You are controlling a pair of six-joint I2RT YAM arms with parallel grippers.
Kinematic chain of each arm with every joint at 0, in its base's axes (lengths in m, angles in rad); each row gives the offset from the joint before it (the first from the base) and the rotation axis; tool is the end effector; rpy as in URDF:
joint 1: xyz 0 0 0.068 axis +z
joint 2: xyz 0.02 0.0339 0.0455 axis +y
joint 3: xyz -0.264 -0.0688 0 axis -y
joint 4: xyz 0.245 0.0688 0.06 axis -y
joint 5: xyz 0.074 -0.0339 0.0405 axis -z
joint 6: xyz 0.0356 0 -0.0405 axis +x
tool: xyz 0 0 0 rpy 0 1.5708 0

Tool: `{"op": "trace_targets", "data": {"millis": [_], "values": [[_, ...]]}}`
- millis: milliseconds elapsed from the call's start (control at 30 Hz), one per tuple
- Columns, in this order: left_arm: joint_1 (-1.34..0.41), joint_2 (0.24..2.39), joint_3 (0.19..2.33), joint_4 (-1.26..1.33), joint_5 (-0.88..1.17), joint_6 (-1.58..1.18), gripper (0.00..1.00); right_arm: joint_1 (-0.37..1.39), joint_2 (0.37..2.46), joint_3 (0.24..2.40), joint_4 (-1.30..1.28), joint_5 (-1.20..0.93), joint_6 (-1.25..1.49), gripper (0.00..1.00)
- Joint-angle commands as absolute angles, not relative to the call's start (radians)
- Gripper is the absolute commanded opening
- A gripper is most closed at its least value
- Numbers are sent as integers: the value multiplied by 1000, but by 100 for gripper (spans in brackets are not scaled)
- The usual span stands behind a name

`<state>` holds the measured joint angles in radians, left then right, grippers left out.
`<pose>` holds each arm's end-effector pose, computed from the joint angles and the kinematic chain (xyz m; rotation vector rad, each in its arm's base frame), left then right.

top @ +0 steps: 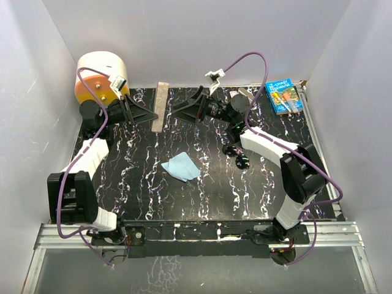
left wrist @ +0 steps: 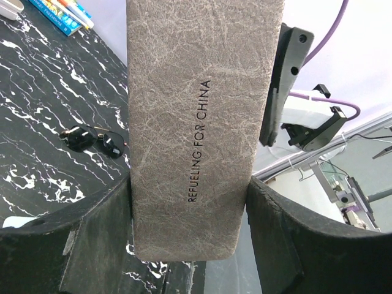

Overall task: Organize the sunglasses
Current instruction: Open the sunglasses case.

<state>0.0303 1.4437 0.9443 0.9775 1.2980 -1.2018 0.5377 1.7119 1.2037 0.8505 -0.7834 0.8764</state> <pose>0.3055 -0.0250 0.3492 0.4625 1.6143 -1.6188 0.3254 0.2233 0.3414 -0.5429 1.4404 1.6406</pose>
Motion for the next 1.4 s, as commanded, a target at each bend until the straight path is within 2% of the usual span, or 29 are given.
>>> {"op": "trace_targets", "data": {"millis": [0, 1367], "values": [[26, 1388, 953, 969, 1284, -1154, 0, 538, 1755, 1269, 1034, -813, 939, 84], [0, 1380, 951, 1039, 1276, -1221, 0, 589, 1935, 1401, 1073, -839, 980, 84]]}}
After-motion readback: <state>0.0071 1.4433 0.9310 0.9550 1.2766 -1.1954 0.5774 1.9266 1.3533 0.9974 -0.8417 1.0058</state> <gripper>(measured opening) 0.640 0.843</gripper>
